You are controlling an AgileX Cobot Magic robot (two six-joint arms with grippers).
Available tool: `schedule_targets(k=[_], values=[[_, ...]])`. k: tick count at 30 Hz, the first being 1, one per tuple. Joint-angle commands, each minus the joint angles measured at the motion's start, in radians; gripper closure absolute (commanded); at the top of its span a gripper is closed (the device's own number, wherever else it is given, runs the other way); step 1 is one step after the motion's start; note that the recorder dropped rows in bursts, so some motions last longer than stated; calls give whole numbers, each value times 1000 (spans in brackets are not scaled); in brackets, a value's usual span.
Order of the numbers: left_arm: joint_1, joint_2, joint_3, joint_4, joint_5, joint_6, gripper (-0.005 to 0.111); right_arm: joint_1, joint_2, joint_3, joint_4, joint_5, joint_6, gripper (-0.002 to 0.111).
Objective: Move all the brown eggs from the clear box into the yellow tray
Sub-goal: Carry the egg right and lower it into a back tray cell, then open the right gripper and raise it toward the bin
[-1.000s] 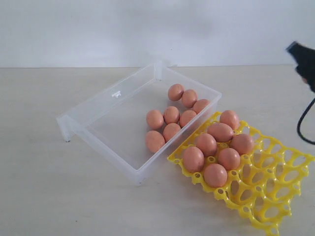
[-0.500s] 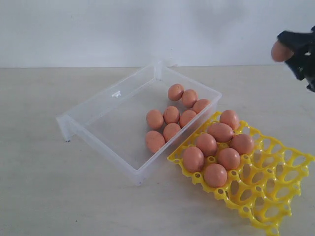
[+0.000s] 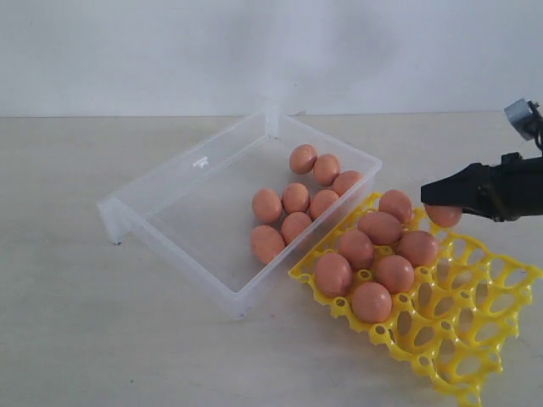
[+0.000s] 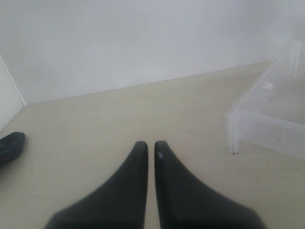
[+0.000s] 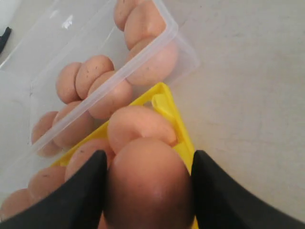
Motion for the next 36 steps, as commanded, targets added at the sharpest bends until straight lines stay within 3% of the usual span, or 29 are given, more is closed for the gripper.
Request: schedule_targets(k=[1, 14, 16, 21, 23, 36], values=[[-7, -3, -3, -5, -7, -3, 103, 24, 34, -9, -14, -8, -23, 109], [-7, -3, -3, -5, -7, -3, 103, 39, 48, -9, -10, 64, -113, 106], [-7, -3, -3, -5, -7, -3, 103, 39, 48, -9, -10, 57, -113, 97], [-7, -3, -3, -5, -7, -3, 103, 39, 48, -9, 1, 49, -129, 61], [-7, -3, -3, -5, -7, -3, 103, 39, 48, -9, 41, 49, -129, 55], [-7, -3, -3, -5, -7, -3, 103, 39, 46, -11, 143, 8, -150, 54]])
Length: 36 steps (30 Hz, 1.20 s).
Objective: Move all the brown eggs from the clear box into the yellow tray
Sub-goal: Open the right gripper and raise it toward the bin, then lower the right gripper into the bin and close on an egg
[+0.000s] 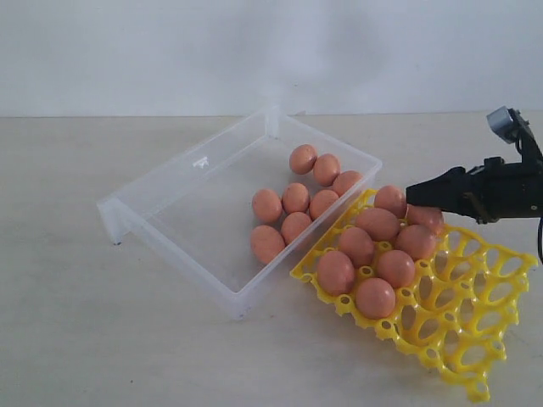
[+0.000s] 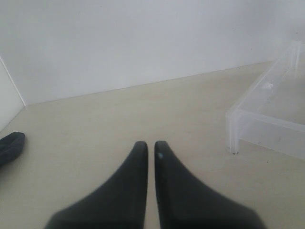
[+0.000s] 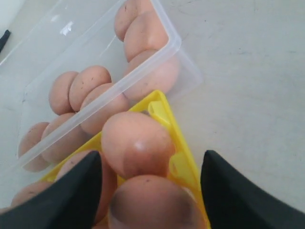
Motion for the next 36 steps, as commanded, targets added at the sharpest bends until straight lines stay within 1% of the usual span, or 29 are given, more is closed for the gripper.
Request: schedule_targets(k=[1, 2, 4, 5, 6, 8, 9, 10, 12, 13, 14, 15, 16, 17, 18, 19, 20, 22, 24, 26, 27, 28, 29, 31, 34, 36], values=[[-7, -3, -3, -5, -7, -3, 103, 0, -12, -4, 62, -29, -14, 54], [-7, -3, -3, -5, -7, -3, 103, 0, -16, -4, 80, -42, -14, 54], [-7, -3, -3, -5, -7, -3, 103, 0, -37, -4, 149, -122, -14, 54], [-7, -3, -3, -5, -7, -3, 103, 0, -57, -4, 201, -215, -38, 58], [-7, -3, -3, -5, -7, -3, 103, 9, -77, -6, 246, -222, -45, 72], [-7, -3, -3, -5, -7, -3, 103, 35, -110, -6, 257, -222, -42, 92], [-7, -3, -3, -5, -7, -3, 103, 61, -133, -6, 250, -222, -42, 108], [-7, -3, -3, -5, -7, -3, 103, 89, -151, -6, 238, -222, -39, 108], [-7, -3, -3, -5, -7, -3, 103, 208, -209, -6, 202, -192, -95, 109], [-7, -3, -3, -5, -7, -3, 103, 297, -247, -10, 143, -3, -144, 109], [-7, -3, -3, -5, -7, -3, 103, 380, -279, -22, 61, 198, -150, 109], [-7, -3, -3, -5, -7, -3, 103, 513, -315, -37, -62, 566, -82, 109], [-7, -3, -3, -5, -7, -3, 103, 601, -327, -43, -162, 822, 14, 109], [-7, -3, -3, -5, -7, -3, 103, 683, -331, -43, -162, 1071, 71, 109], [-7, -3, -3, -5, -7, -3, 103, 755, -331, -52, -162, 1266, 70, 109], [-7, -3, -3, -5, -7, -3, 103, 799, -326, -65, -162, 1366, 42, 109], [-7, -3, -3, -5, -7, -3, 103, 839, -318, -94, -75, 1418, -28, 109], [-7, -3, -3, -5, -7, -3, 103, 871, -299, -168, 238, 1410, -283, 109], [-7, -3, -3, -5, -7, -3, 103, 873, -263, -288, 744, 1461, -713, 109], [-7, -3, -3, -5, -7, -3, 103, 849, -208, -426, 1128, 1605, -1081, 109], [-7, -3, -3, -5, -7, -3, 103, 834, -174, -506, 1276, 1689, -1212, 109], [-7, -3, -3, -5, -7, -3, 103, 820, -145, -583, 1380, 1763, -1293, 109], [-7, -3, -3, -5, -7, -3, 103, 804, -109, -655, 1444, 1823, -1334, 108], [-7, -3, -3, -5, -7, -3, 103, 779, -40, -781, 1493, 1911, -1346, 104], [-7, -3, -3, -5, -7, -3, 103, 758, 44, -910, 1495, 2007, -1346, 90], [-7, -3, -3, -5, -7, -3, 103, 743, 92, -961, 1495, 2060, -1346, 80]])
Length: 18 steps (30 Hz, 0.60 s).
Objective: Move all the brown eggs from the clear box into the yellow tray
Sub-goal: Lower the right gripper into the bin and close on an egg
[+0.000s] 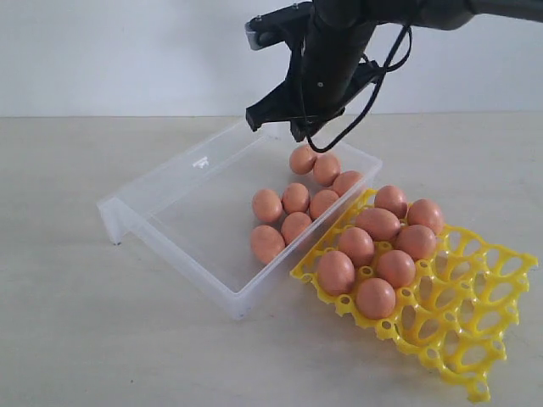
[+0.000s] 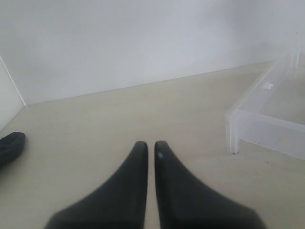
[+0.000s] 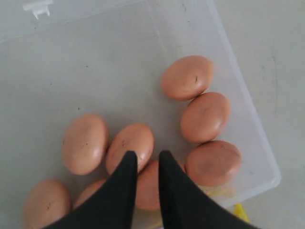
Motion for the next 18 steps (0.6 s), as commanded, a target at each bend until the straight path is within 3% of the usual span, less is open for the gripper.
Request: schedule_targets(k=[1, 4, 18], values=[[-7, -3, -3, -5, -7, -3, 103, -34, 103, -134, 26, 144, -27, 74], [-7, -3, -3, -5, -7, -3, 103, -41, 144, -154, 38, 154, 0, 66], [-7, -3, -3, -5, -7, -3, 103, -41, 238, -154, 80, 75, 39, 66]])
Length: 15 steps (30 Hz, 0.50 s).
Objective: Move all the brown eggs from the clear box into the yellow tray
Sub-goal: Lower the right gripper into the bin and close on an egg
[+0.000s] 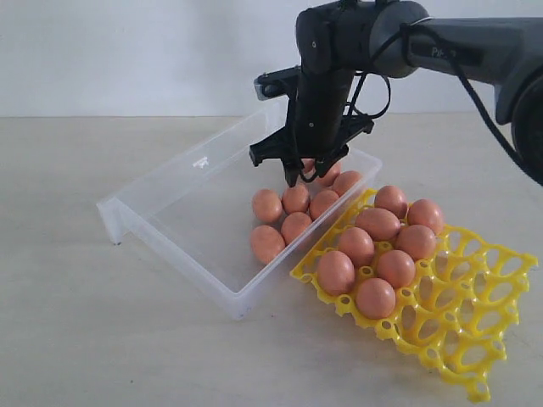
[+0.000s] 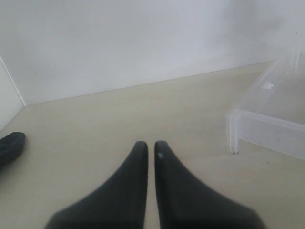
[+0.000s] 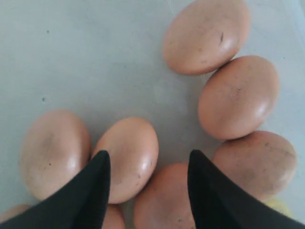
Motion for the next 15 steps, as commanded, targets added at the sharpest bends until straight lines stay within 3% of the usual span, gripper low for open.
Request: schedule_targets(k=[1, 15], values=[[-7, -3, -3, -5, -7, -3, 103, -4, 18, -10, 19, -41, 2, 66], [-7, -3, -3, -5, -7, -3, 103, -4, 127, -10, 112, -89, 44, 66]])
